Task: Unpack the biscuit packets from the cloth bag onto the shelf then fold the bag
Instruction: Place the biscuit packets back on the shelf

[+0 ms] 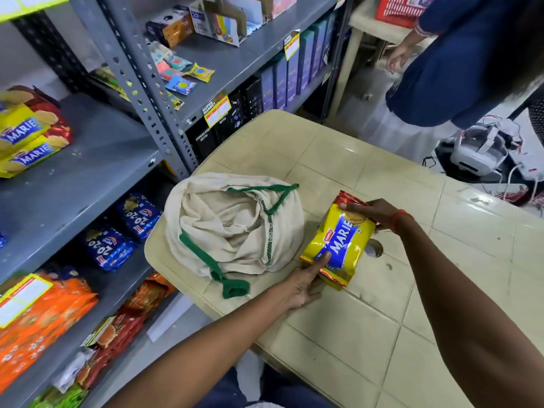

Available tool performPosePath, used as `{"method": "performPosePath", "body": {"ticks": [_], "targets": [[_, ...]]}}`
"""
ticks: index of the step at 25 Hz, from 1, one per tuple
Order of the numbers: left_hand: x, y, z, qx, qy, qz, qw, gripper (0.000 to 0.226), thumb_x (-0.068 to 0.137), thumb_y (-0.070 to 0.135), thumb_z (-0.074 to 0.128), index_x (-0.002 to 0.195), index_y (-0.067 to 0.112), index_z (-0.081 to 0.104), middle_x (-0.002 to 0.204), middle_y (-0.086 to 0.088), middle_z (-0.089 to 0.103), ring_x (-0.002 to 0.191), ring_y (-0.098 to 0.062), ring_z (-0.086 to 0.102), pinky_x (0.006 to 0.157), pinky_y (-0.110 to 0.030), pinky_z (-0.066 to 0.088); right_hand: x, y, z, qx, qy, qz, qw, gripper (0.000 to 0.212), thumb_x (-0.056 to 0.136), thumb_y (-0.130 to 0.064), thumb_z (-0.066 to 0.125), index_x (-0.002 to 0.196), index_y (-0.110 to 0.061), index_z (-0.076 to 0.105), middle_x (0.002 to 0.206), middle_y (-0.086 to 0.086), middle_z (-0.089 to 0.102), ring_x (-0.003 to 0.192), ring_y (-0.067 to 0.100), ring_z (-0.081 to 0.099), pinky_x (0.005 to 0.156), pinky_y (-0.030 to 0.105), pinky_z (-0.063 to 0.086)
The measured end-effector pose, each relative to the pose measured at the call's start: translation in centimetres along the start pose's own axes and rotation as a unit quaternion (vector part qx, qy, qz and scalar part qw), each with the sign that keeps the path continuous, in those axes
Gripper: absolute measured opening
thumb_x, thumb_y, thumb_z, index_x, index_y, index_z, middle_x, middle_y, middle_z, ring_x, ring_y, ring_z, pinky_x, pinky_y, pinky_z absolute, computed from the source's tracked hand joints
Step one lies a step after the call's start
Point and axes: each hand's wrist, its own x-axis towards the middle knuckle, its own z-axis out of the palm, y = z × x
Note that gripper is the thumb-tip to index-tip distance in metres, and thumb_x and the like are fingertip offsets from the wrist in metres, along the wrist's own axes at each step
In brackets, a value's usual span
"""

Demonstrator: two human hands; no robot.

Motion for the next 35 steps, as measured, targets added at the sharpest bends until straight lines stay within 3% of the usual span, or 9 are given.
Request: {"method": "performPosePath", "body": {"ticks": [4, 7, 9, 11, 14, 23, 26, 30, 35], "targets": [[-2.1, 1.7, -1.0, -0.026, -0.012, 0.03, 0.999, 0.114, 0.01, 0.068, 0.082, 0.114, 0.031, 0.056, 0.128, 0.001, 0.06, 0.123, -0.019, 0.051, 0.106, -0.05, 0.04, -2.1, -4.6, -0.8, -0.019, -0.006, -0.037, 0.999, 0.097, 0.014, -0.086, 0.062, 0.084, -0.019, 0.061, 0.087, 0.002, 0.068, 0.08, 0.016, 0.064, 0.069, 0.03, 0.053], [-4.5, 3.9, -3.6, -0.037, 0.005, 0.07, 0.997, 0.116, 0.011, 0.067, 0.083, 0.117, 0.026, 0.057, 0.119, -0.001, 0.065, 0.112, -0.019, 0.057, 0.099, -0.046, 0.045, -3.7, -9.4, 0.0, -0.03, 0.001, -0.078, 0.996, 0.086, 0.042, -0.078, 0.065, 0.098, -0.013, 0.063, 0.098, 0.006, 0.066, 0.091, 0.024, 0.064, 0.081, 0.037, 0.052], [-6.4, 5.8, -6.5, -0.056, 0.029, 0.098, 0.993, 0.109, 0.016, 0.064, 0.085, 0.113, 0.022, 0.06, 0.106, -0.003, 0.069, 0.1, -0.019, 0.061, 0.091, -0.045, 0.05, -4.3, -13.2, 1.4, -0.029, 0.008, -0.108, 0.994, 0.096, 0.033, -0.083, 0.063, 0.098, -0.013, 0.063, 0.099, 0.006, 0.067, 0.094, 0.026, 0.064, 0.082, 0.038, 0.053], [-8.0, 7.6, -10.0, -0.073, 0.062, 0.128, 0.987, 0.085, 0.036, 0.06, 0.084, 0.108, 0.02, 0.063, 0.104, -0.005, 0.071, 0.099, -0.021, 0.063, 0.089, -0.047, 0.053, -4.3, -16.9, 3.7, -0.021, 0.005, -0.134, 0.991, 0.1, 0.02, -0.086, 0.062, 0.09, -0.014, 0.065, 0.096, 0.006, 0.067, 0.091, 0.025, 0.064, 0.081, 0.038, 0.054], [-10.7, 9.6, -15.5, -0.101, 0.126, 0.147, 0.976, 0.052, 0.068, 0.051, 0.074, 0.106, 0.018, 0.065, 0.106, -0.008, 0.071, 0.102, -0.023, 0.064, 0.086, -0.041, 0.055, -4.4, -22.4, 8.1, 0.008, -0.003, -0.164, 0.986, 0.088, 0.042, -0.077, 0.067, 0.095, -0.006, 0.066, 0.096, 0.01, 0.067, 0.086, 0.026, 0.062, 0.082, 0.041, 0.056], [-18.7, 15.3, -32.3, -0.184, 0.271, 0.231, 0.916, 0.031, 0.077, 0.052, 0.066, 0.086, 0.023, 0.063, 0.086, -0.001, 0.071, 0.076, -0.014, 0.065, 0.065, -0.03, 0.053, -5.2, -37.3, 24.5, 0.14, -0.043, -0.222, 0.964, 0.069, 0.057, -0.064, 0.074, 0.098, -0.01, 0.066, 0.092, 0.01, 0.069, 0.074, 0.022, 0.066, 0.055, 0.029, 0.055], [-19.5, 18.1, -37.0, -0.213, 0.286, 0.252, 0.9, 0.035, 0.078, 0.05, 0.067, 0.094, 0.02, 0.064, 0.082, -0.002, 0.072, 0.072, -0.016, 0.068, 0.053, -0.029, 0.059, -4.4, -40.9, 28.4, 0.174, -0.033, -0.232, 0.956, 0.088, 0.036, -0.078, 0.073, 0.091, -0.009, 0.066, 0.095, 0.009, 0.072, 0.086, 0.026, 0.069, 0.077, 0.047, 0.059], [-18.6, 20.8, -41.3, -0.217, 0.288, 0.245, 0.9, 0.063, 0.066, 0.057, 0.074, 0.114, 0.018, 0.063, 0.11, -0.009, 0.072, 0.1, -0.026, 0.069, 0.087, -0.045, 0.057, -3.4, -44.0, 31.0, 0.198, -0.044, -0.213, 0.956, 0.104, 0.038, -0.079, 0.069, 0.107, -0.002, 0.058, 0.095, 0.011, 0.069, 0.085, 0.028, 0.069, 0.077, 0.049, 0.059], [-16.7, 21.7, -44.9, -0.233, 0.281, 0.231, 0.902, 0.073, 0.061, 0.057, 0.078, 0.119, 0.016, 0.062, 0.111, -0.012, 0.071, 0.104, -0.031, 0.068, 0.095, -0.055, 0.05, -2.1, -45.7, 33.1, 0.196, -0.042, -0.204, 0.958, 0.093, 0.05, -0.072, 0.07, 0.107, 0.0, 0.057, 0.082, 0.013, 0.07, 0.077, 0.027, 0.068, 0.074, 0.048, 0.06]]}}
